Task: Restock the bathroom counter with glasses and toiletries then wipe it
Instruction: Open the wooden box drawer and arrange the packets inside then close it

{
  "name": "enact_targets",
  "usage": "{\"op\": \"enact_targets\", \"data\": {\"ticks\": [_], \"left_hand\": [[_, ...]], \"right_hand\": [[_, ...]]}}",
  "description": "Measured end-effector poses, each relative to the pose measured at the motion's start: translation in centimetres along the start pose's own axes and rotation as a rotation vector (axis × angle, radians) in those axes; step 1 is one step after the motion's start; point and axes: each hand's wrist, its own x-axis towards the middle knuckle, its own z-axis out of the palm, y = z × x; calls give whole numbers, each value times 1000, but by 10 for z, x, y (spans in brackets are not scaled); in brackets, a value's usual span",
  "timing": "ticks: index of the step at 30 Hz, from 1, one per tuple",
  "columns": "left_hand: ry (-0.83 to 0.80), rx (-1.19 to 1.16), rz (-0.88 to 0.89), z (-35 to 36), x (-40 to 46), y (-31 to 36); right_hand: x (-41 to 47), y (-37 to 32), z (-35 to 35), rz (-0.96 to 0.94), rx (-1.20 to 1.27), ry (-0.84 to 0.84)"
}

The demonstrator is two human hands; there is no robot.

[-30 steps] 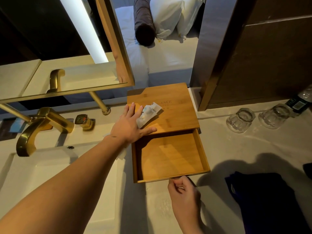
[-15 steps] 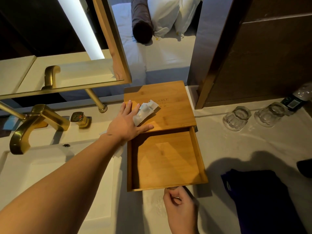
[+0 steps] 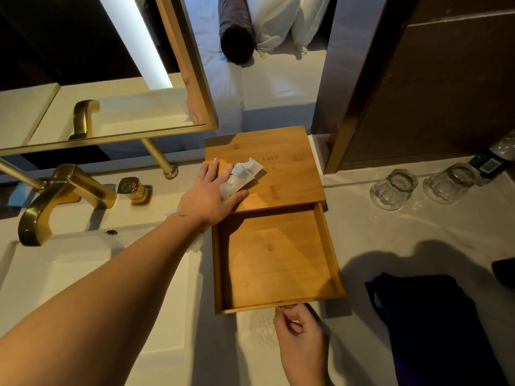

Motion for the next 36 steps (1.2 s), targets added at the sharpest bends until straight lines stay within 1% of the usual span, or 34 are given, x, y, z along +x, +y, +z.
{"op": "enact_targets", "data": {"ticks": [4, 9, 14, 18, 22, 25, 27, 30, 31, 33, 35, 36], "left_hand": [[1, -2, -6, 0, 0, 0], [14, -10, -2, 2, -1, -1], [35, 9, 33, 1, 0, -4], [67, 27, 46, 4, -1, 2], [103, 134, 57, 9, -4, 12], [116, 178, 33, 10, -9, 19], [154, 197, 40, 5, -14, 22], [204, 213, 48, -8, -27, 19], [231, 183, 37, -13, -34, 18], [323, -11, -9, -24, -53, 20], [383, -340, -64, -35, -76, 26], [366, -542, -112, -42, -88, 30]], "right_hand": [[-3, -1, 2, -65, -4, -5], [1, 8, 1, 2, 11, -16], [5, 6, -3, 44, 67, -112], [10, 0, -17, -3, -31, -190], [12, -9, -32, -115, -153, -290], [21, -21, -52, -135, -213, -362], [31, -33, -69, -133, -199, -394], [49, -55, -88, -112, -114, -409], [55, -62, -91, -90, -133, -412], [64, -77, -93, -69, -182, -427], [67, -91, -90, -94, -174, -474], [66, -99, -87, -99, -145, -504]]}}
